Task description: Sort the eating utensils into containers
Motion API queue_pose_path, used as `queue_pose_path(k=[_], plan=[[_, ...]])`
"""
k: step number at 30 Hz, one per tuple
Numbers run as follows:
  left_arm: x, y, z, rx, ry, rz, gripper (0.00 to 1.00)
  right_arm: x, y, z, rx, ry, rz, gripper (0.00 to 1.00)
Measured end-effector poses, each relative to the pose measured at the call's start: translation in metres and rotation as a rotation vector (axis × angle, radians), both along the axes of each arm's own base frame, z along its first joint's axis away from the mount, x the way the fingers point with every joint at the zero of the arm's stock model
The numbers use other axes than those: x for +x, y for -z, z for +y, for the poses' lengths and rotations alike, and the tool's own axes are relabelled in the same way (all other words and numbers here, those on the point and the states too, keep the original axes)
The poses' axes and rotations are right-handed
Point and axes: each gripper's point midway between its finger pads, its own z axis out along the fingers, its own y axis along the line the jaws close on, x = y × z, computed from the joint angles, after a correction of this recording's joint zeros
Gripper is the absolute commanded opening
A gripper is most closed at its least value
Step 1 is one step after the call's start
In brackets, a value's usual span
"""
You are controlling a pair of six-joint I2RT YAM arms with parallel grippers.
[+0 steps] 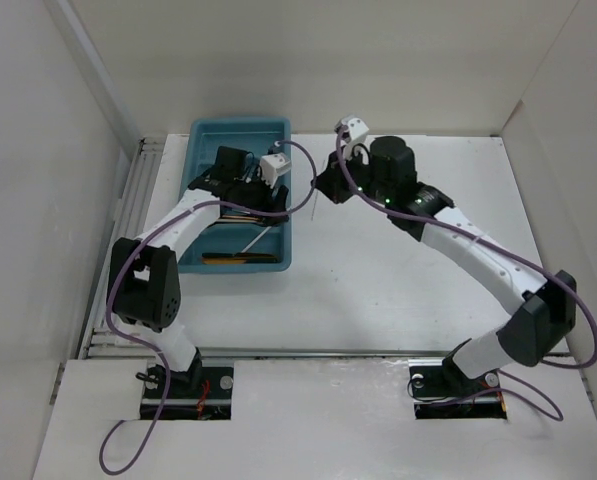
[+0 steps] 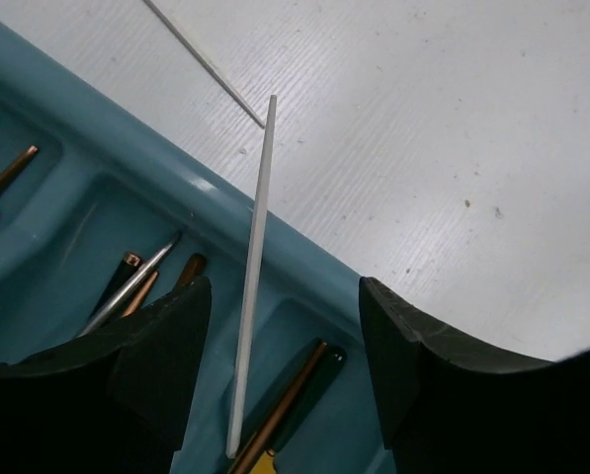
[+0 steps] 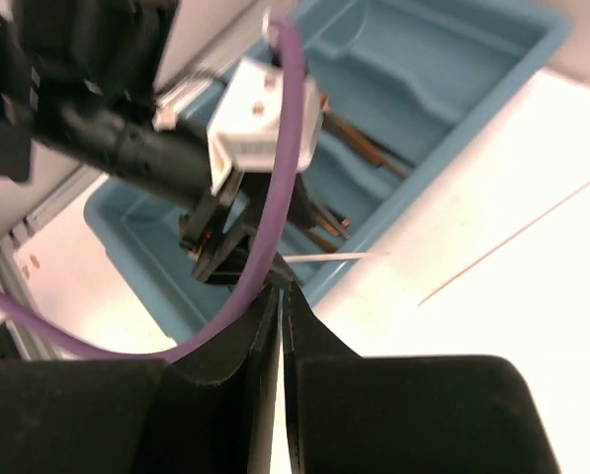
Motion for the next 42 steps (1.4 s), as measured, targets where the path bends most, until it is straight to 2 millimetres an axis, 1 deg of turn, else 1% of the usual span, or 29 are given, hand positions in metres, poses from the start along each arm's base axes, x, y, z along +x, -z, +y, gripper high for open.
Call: queue_pose_path(k=[2,3,6,9,11,13,14,15,17,19,20,24,27,30,32,35,37,40,42], plan=[[0.002,0.003,-0.002,0.024,0.008,-0.031,0.56,0.000,-0.013,-0.014,0.018,0.027,-0.025,0.10],[0.003,0.007,-0.001,0.036,0.008,-0.037,0.53,-0.001,-0.018,-0.018,0.025,0.037,-0.034,0.10],[0.006,0.021,0.005,0.081,-0.001,-0.041,0.51,-0.004,-0.029,-0.030,0.038,0.058,-0.055,0.10],[0.009,0.039,0.011,0.126,-0.010,-0.028,0.49,-0.004,-0.032,-0.035,0.036,0.068,-0.060,0.10],[0.009,0.050,0.014,0.152,-0.013,-0.018,0.48,-0.004,-0.029,-0.039,0.029,0.075,-0.054,0.10],[0.009,0.060,0.016,0.171,-0.014,-0.005,0.43,-0.002,-0.025,-0.043,0.017,0.083,-0.044,0.10],[0.009,0.063,0.017,0.176,-0.014,0.000,0.34,-0.002,-0.021,-0.045,0.008,0.086,-0.035,0.10],[0.009,0.067,0.017,0.179,-0.018,0.009,0.28,-0.002,-0.020,-0.045,0.004,0.088,-0.033,0.10],[0.008,0.068,0.014,0.164,-0.013,0.017,0.16,-0.001,-0.018,-0.047,-0.005,0.091,-0.030,0.10],[0.010,0.067,0.013,0.156,-0.018,0.011,0.07,-0.002,-0.016,-0.048,-0.012,0.090,-0.026,0.10],[0.010,0.067,0.012,0.154,-0.016,0.013,0.00,-0.002,-0.015,-0.048,-0.014,0.091,-0.024,0.10],[0.007,0.067,0.011,0.147,-0.011,0.026,0.00,-0.003,-0.013,-0.050,-0.026,0.089,-0.019,0.10],[0.001,0.064,0.014,0.140,-0.005,0.056,0.00,-0.003,-0.012,-0.050,-0.029,0.088,-0.019,0.10],[0.000,0.047,0.015,0.135,0.004,0.069,0.00,-0.002,-0.012,-0.052,-0.035,0.088,-0.021,0.10],[0.010,0.021,0.015,0.127,0.009,0.039,0.00,0.002,-0.014,-0.054,-0.034,0.089,-0.022,0.10],[0.040,-0.034,0.015,0.111,-0.008,-0.104,0.00,0.008,-0.021,-0.055,-0.029,0.081,-0.031,0.09],[0.062,-0.069,0.019,0.112,-0.041,-0.228,0.00,0.013,-0.026,-0.056,-0.026,0.073,-0.042,0.09],[0.096,-0.103,0.029,0.130,-0.112,-0.401,0.00,0.021,-0.029,-0.060,-0.033,0.071,-0.056,0.09],[0.123,-0.110,0.035,0.155,-0.160,-0.488,0.00,0.027,-0.029,-0.067,-0.043,0.081,-0.065,0.09]])
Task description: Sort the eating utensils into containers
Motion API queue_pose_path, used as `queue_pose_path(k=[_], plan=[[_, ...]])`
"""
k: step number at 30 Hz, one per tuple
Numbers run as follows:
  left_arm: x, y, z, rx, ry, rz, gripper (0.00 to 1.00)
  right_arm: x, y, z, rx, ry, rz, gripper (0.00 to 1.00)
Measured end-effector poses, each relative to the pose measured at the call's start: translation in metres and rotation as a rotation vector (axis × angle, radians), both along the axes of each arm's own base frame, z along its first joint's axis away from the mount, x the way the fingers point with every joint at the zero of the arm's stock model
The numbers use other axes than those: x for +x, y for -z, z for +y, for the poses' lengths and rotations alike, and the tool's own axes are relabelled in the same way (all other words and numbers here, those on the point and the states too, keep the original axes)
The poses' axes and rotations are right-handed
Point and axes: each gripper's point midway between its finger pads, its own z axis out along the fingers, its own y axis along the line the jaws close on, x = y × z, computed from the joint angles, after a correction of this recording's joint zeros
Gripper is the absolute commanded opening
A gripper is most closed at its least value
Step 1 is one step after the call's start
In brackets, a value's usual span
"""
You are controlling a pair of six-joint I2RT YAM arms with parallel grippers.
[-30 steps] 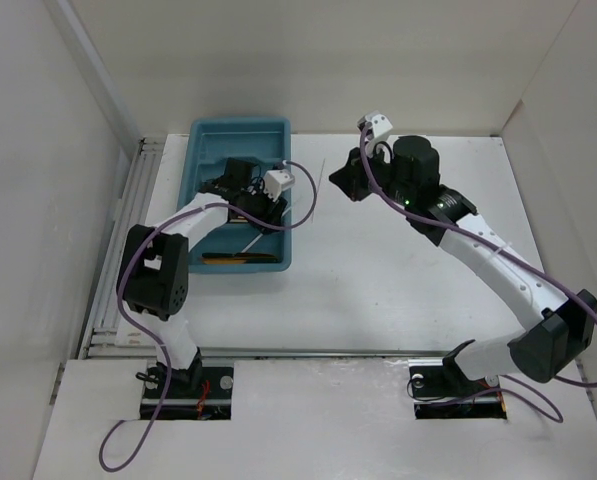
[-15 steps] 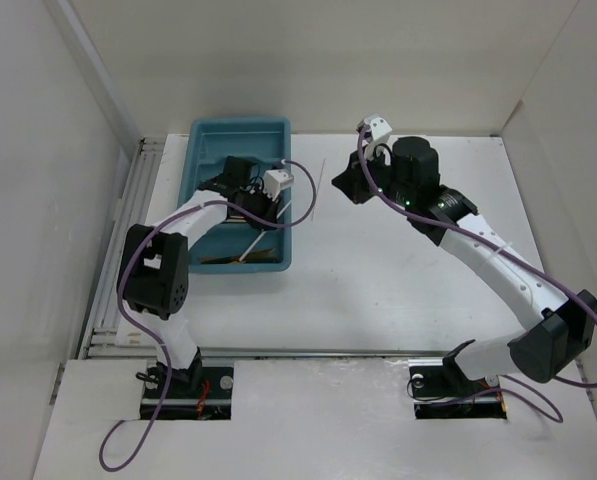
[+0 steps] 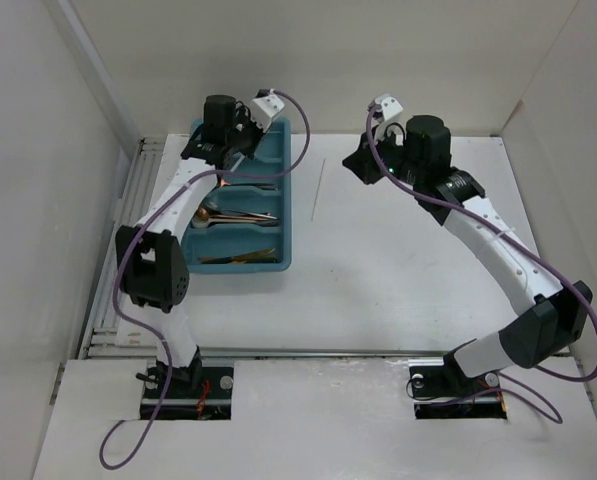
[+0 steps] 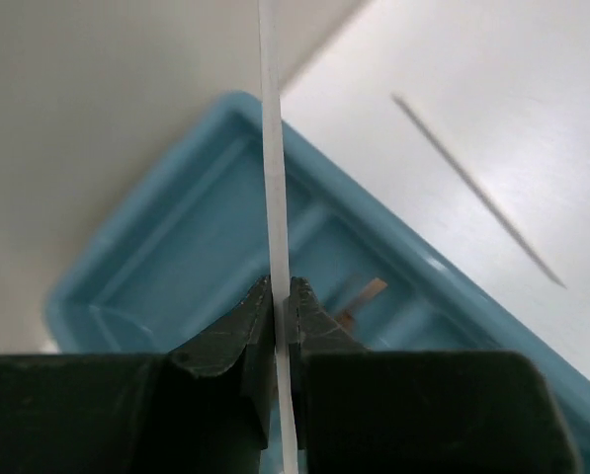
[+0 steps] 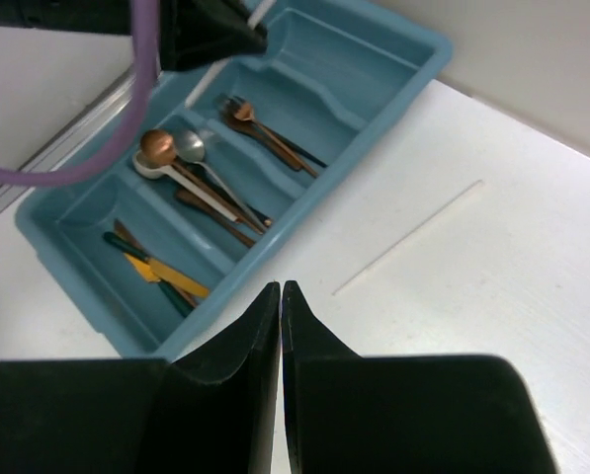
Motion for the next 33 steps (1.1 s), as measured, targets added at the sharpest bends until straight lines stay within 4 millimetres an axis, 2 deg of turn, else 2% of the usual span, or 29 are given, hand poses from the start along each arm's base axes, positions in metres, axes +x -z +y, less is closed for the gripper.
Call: queue_pose_path(k=[2,4,6,8,12,15,18,23,30,33], plan=[[0.033,-0.001,0.005,0.029,-0.045,-0.092,0.00,0.008,0.000,-0.009,-0.016,0.017,-0.006,0.09],[0.071,0.011,0.009,0.065,-0.084,-0.172,0.00,0.016,0.001,-0.017,-0.032,0.032,-0.012,0.09],[0.103,0.031,0.012,0.108,-0.111,-0.230,0.00,0.024,0.001,-0.025,-0.050,0.050,-0.018,0.09],[0.131,0.062,0.016,0.153,-0.133,-0.265,0.00,0.029,0.003,-0.031,-0.067,0.064,-0.017,0.09],[0.160,0.116,0.023,0.226,-0.165,-0.299,0.00,0.034,0.008,-0.039,-0.094,0.082,-0.007,0.09],[0.172,0.130,0.030,0.267,-0.182,-0.335,0.00,0.037,0.012,-0.041,-0.111,0.087,0.004,0.09],[0.179,0.120,0.034,0.281,-0.197,-0.392,0.00,0.039,0.017,-0.041,-0.124,0.085,0.016,0.09],[0.181,0.084,0.031,0.276,-0.180,-0.486,0.00,0.042,0.026,-0.041,-0.140,0.081,0.042,0.09],[0.175,0.019,0.023,0.289,-0.109,-0.634,0.00,0.042,0.028,-0.042,-0.147,0.083,0.053,0.09],[0.179,0.016,0.022,0.299,-0.100,-0.654,0.00,0.041,0.030,-0.044,-0.154,0.084,0.058,0.09]])
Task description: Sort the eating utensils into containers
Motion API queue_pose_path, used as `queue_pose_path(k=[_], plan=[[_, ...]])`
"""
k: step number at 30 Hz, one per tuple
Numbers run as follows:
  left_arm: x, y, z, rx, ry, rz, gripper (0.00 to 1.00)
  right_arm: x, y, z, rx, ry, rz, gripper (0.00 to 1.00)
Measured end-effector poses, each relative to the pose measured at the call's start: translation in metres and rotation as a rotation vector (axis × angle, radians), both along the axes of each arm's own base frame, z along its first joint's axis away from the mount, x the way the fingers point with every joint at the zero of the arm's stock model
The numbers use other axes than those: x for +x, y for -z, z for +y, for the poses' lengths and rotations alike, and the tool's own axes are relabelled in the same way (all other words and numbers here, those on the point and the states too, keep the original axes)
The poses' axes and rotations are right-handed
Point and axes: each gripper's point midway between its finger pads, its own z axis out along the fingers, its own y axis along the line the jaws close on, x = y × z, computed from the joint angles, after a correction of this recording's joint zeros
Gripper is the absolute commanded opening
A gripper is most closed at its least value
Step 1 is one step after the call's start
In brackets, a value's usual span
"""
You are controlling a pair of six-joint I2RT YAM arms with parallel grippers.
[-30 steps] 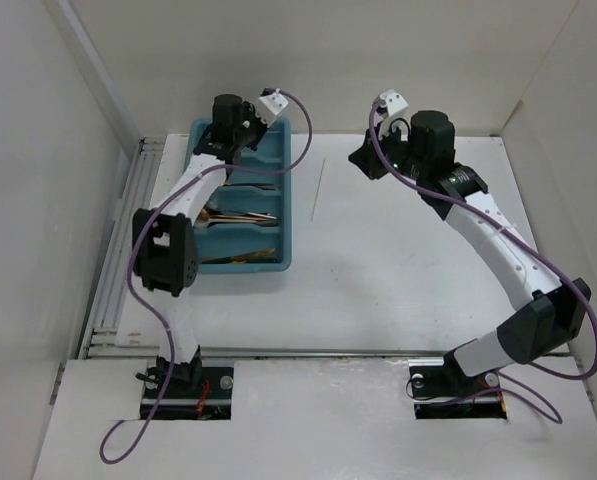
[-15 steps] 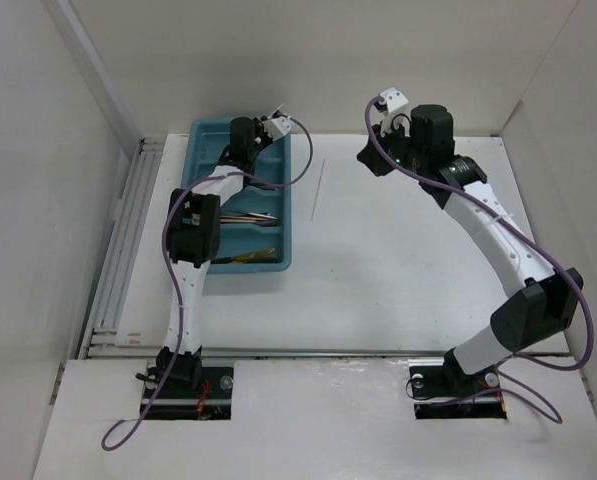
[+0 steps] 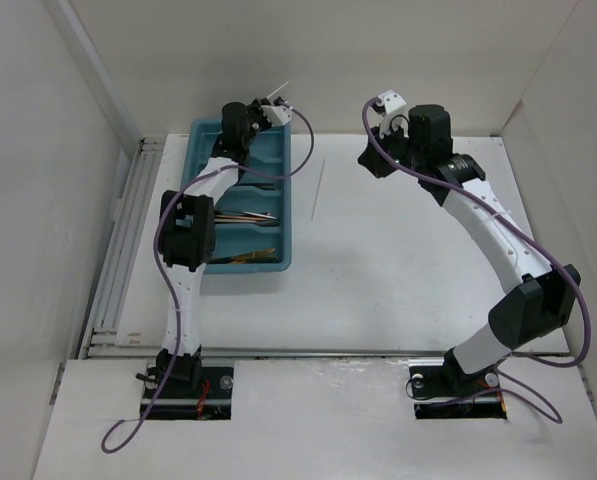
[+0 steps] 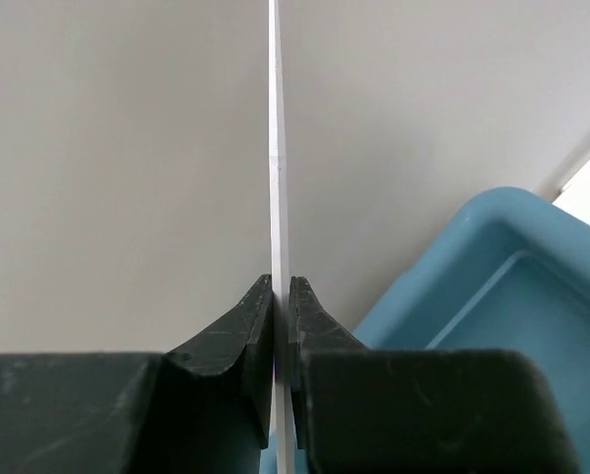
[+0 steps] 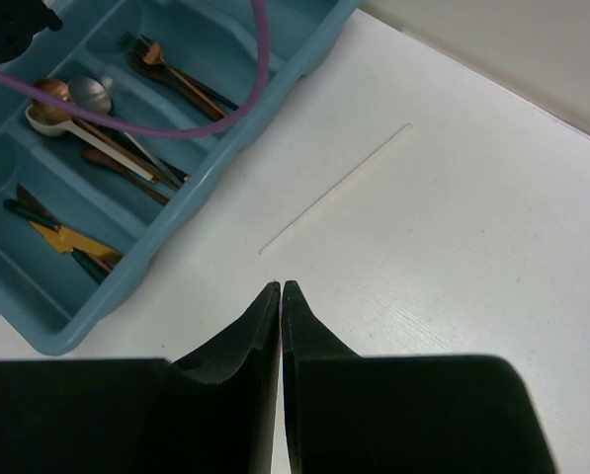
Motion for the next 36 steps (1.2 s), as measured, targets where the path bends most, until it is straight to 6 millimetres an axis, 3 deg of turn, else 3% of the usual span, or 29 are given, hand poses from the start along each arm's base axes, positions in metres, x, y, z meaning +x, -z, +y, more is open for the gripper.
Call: queue_pose_path(k=[2,3,4,5,7,9,12,16,20,21,24,27,28,31,34,36], plan=[[0.004,0.009,-0.001,0.010,0.000,0.004,0.04,-0.001,0.003,-0.001,-0.009,-0.001,0.008,0.10],[0.005,0.017,-0.001,0.015,0.001,0.014,0.13,-0.001,0.003,-0.003,-0.014,-0.001,0.010,0.12],[0.007,0.026,-0.001,0.021,0.001,0.024,0.45,-0.001,0.004,-0.004,-0.018,0.001,0.013,0.14],[0.009,0.034,0.000,0.026,-0.002,0.031,0.61,-0.002,0.006,-0.005,-0.023,0.002,0.017,0.15],[0.011,0.052,0.001,0.018,-0.006,0.052,0.84,-0.002,0.008,-0.009,-0.035,0.008,0.024,0.20],[0.012,0.067,0.003,-0.001,-0.014,0.081,0.91,-0.002,0.009,-0.011,-0.042,0.010,0.025,0.21],[0.013,0.071,0.008,-0.050,-0.041,0.099,0.94,-0.002,0.011,-0.013,-0.050,0.013,0.028,0.21],[0.009,0.051,0.011,-0.143,-0.062,0.095,0.94,-0.002,0.011,-0.013,-0.057,0.009,0.025,0.23],[-0.010,0.009,0.008,-0.258,-0.063,0.108,0.90,-0.003,0.013,-0.014,-0.056,0.008,0.024,0.31],[-0.017,-0.005,0.004,-0.286,-0.054,0.115,0.88,-0.004,0.014,-0.015,-0.053,0.010,0.025,0.38],[-0.043,-0.040,-0.025,-0.376,0.013,0.180,0.82,-0.007,0.015,-0.020,-0.035,0.024,0.033,0.49],[-0.073,-0.052,-0.078,-0.452,0.113,0.314,0.78,-0.012,0.012,-0.027,-0.023,0.050,0.032,0.54],[-0.084,-0.048,-0.099,-0.472,0.147,0.371,0.77,-0.014,0.009,-0.030,-0.020,0.060,0.026,0.57],[-0.114,-0.013,-0.158,-0.500,0.206,0.576,0.74,-0.023,0.000,-0.040,-0.014,0.091,0.006,0.61],[-0.132,0.043,-0.206,-0.506,0.190,0.769,0.74,-0.036,-0.008,-0.051,-0.013,0.121,-0.023,0.63],[-0.137,0.086,-0.221,-0.503,0.137,0.868,0.74,-0.046,-0.013,-0.057,-0.013,0.134,-0.042,0.66]])
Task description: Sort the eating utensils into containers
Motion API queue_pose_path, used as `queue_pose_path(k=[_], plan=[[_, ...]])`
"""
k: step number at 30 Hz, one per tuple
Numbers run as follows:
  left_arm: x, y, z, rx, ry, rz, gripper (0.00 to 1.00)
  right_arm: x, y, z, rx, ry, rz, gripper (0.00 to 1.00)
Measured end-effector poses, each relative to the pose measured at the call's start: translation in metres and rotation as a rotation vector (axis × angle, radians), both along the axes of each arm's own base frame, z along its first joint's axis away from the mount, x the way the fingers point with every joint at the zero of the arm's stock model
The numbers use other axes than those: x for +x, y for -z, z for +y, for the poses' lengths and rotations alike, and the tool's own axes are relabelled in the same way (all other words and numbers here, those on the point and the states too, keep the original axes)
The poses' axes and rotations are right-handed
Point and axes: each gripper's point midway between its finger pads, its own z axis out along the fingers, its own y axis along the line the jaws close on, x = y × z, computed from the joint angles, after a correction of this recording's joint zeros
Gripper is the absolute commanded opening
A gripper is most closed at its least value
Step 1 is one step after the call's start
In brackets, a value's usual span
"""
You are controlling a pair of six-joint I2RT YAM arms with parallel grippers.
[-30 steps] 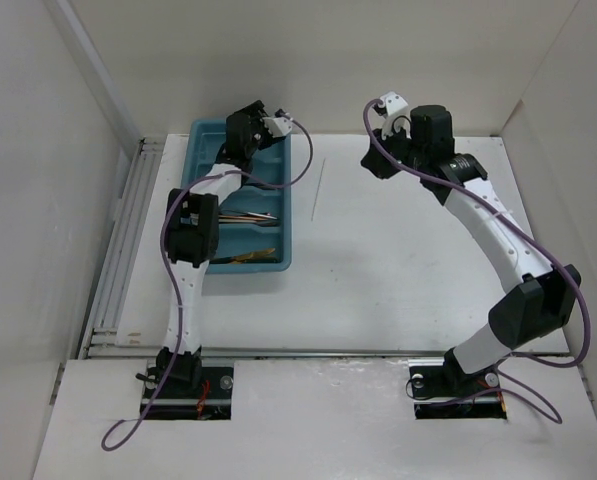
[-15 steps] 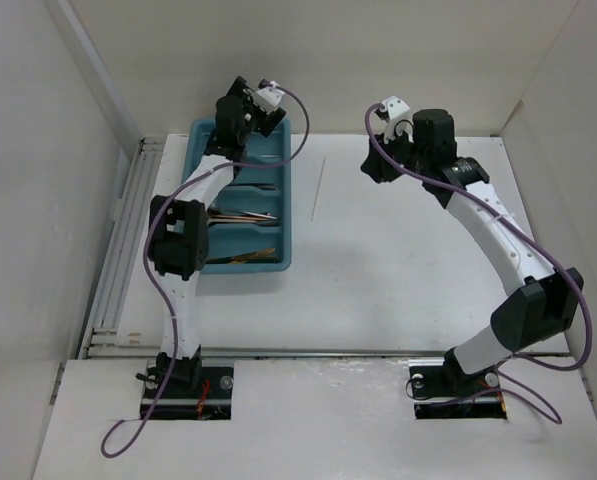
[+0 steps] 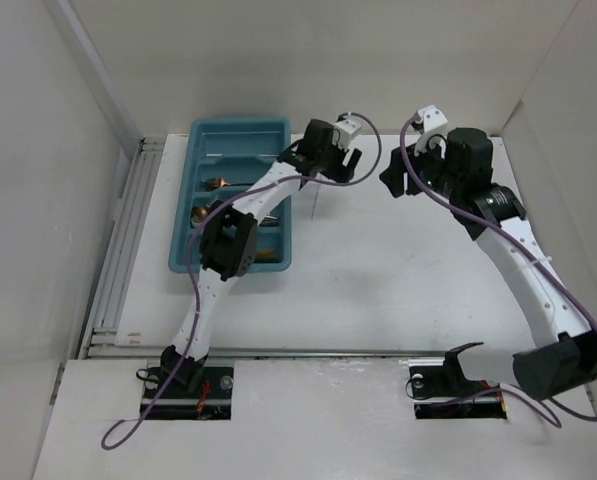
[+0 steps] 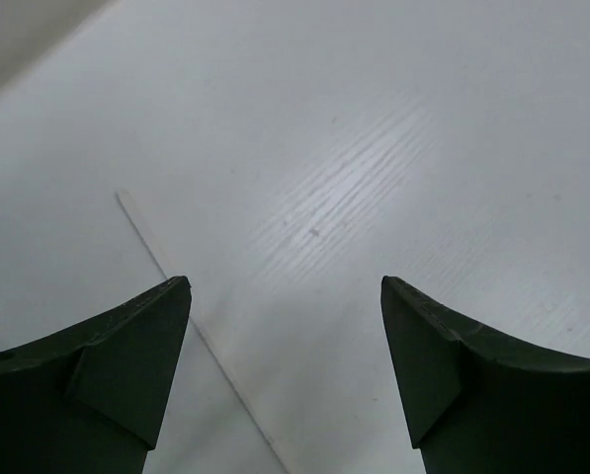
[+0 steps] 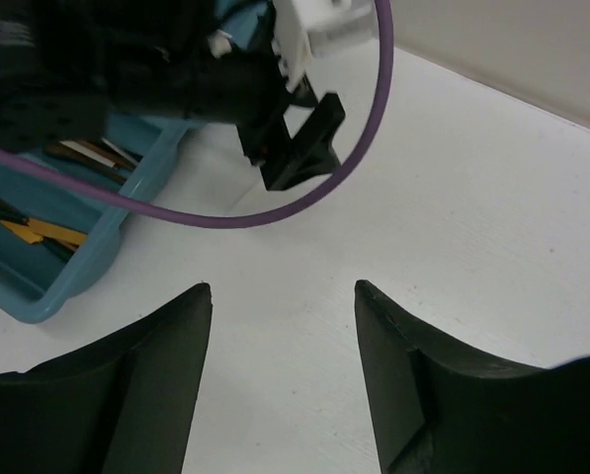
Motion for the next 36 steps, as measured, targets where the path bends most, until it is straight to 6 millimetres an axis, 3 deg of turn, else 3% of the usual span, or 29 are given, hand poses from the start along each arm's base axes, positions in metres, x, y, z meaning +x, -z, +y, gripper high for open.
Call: queue_pose_path(k=[2,5,8,13,17,22,25,27,29,30,36], plan=[[0.000,0.040,0.000,0.036,-0.038,0.083,0.74,-0.008,-0.004,-0.007,0.000,0.016,-0.020,0.66],[-0.001,0.092,0.019,0.106,-0.117,0.191,0.74,-0.018,-0.007,-0.016,-0.004,0.040,-0.034,0.66],[0.003,0.116,0.036,0.137,-0.184,0.238,0.73,-0.024,-0.008,-0.020,-0.006,0.052,-0.043,0.66],[0.021,0.098,0.044,0.090,-0.272,0.225,0.70,-0.026,-0.007,-0.022,-0.010,0.058,-0.038,0.66],[0.023,0.091,0.041,0.067,-0.284,0.229,0.52,-0.028,-0.002,-0.026,-0.024,0.076,-0.016,0.66],[0.017,0.119,0.034,0.121,-0.248,0.266,0.49,-0.026,-0.012,-0.029,-0.033,0.096,-0.017,0.66],[0.012,0.120,0.029,0.144,-0.232,0.264,0.41,-0.025,-0.019,-0.034,-0.038,0.119,-0.028,0.66],[0.009,0.121,0.030,0.162,-0.228,0.266,0.32,-0.025,-0.020,-0.036,-0.042,0.131,-0.030,0.66],[0.008,0.121,0.030,0.175,-0.223,0.265,0.15,-0.028,-0.019,-0.038,-0.048,0.138,-0.022,0.66],[0.007,0.122,0.030,0.179,-0.220,0.266,0.01,-0.029,-0.019,-0.039,-0.050,0.141,-0.021,0.66],[0.003,0.121,0.026,0.165,-0.177,0.281,0.00,-0.035,-0.022,-0.046,-0.058,0.166,-0.027,0.66]])
